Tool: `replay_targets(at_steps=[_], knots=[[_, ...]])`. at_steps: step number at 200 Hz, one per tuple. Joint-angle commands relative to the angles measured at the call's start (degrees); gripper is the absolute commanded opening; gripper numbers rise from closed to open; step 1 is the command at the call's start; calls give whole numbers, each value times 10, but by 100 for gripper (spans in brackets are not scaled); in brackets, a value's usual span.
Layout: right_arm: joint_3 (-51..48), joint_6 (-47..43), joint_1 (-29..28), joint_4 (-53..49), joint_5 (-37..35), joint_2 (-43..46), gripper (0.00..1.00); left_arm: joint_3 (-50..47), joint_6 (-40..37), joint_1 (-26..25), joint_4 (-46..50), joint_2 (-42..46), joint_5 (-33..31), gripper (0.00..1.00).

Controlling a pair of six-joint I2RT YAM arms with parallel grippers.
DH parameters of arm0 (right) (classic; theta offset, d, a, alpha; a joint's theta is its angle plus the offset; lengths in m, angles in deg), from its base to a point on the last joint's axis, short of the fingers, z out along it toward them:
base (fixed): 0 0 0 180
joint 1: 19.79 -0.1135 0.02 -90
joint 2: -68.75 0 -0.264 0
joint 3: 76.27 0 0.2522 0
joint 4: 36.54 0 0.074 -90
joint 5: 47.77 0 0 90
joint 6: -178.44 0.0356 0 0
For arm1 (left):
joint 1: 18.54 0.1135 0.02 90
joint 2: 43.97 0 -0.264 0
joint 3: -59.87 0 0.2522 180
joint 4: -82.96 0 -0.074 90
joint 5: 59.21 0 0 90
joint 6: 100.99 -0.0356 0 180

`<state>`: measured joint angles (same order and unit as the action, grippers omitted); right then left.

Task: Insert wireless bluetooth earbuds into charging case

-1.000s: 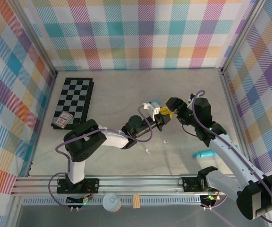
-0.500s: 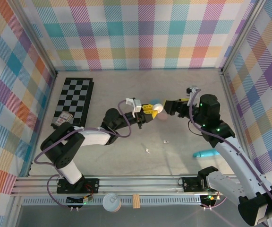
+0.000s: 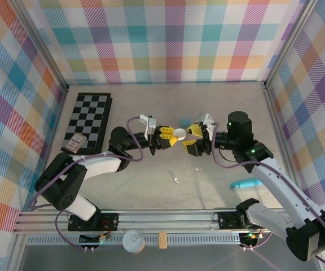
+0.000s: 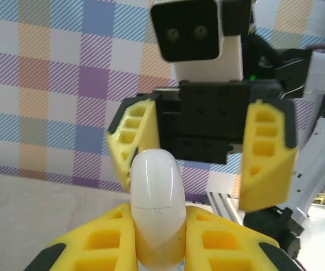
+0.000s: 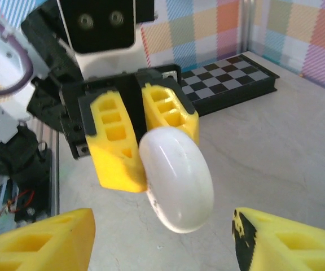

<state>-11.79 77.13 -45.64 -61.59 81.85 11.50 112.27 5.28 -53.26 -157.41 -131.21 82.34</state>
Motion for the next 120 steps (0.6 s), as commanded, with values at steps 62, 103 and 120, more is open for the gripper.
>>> replay_targets(at_steps=[62, 103, 120], knots=[[51, -47, -3, 17, 99, -40, 38, -16, 37, 5, -35, 36, 62, 19], [64, -57, -3, -11, 116, -51, 23, -15, 36, 5, -36, 37, 59, 19], [66, -60, -4, -19, 121, -52, 19, -15, 36, 5, -34, 39, 59, 19]])
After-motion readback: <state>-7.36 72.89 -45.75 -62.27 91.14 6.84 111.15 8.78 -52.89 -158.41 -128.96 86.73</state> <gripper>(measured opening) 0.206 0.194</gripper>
